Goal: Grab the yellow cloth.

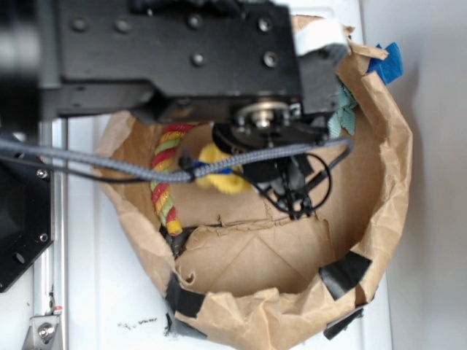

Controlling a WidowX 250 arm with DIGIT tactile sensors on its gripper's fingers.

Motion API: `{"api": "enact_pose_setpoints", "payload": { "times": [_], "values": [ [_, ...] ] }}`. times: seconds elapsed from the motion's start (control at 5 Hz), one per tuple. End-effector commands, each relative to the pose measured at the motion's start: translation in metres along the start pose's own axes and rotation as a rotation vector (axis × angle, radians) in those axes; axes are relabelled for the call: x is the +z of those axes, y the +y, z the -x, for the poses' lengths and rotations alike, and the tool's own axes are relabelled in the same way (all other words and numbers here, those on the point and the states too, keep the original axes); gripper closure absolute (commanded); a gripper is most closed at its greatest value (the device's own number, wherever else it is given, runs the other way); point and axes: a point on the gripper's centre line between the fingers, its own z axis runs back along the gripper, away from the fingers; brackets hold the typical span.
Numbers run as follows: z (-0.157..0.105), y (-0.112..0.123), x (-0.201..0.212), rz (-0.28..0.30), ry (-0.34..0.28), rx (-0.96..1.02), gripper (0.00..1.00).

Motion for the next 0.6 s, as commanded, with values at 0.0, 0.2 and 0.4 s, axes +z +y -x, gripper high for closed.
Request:
{"api": "enact_pose_setpoints", "payload": {
  "times": [0.0, 0.2, 0.4],
  "values": [
    [0.003, -0.009, 0.035, 0.066, -0.077, -0.11, 1.0],
    [0.009, -0.017, 0.029, 0.08, -0.073, -0.133, 1.0],
    [0.014, -0.024, 0.026, 0.085, -0.095, -0.147, 1.0]
  ]
}}
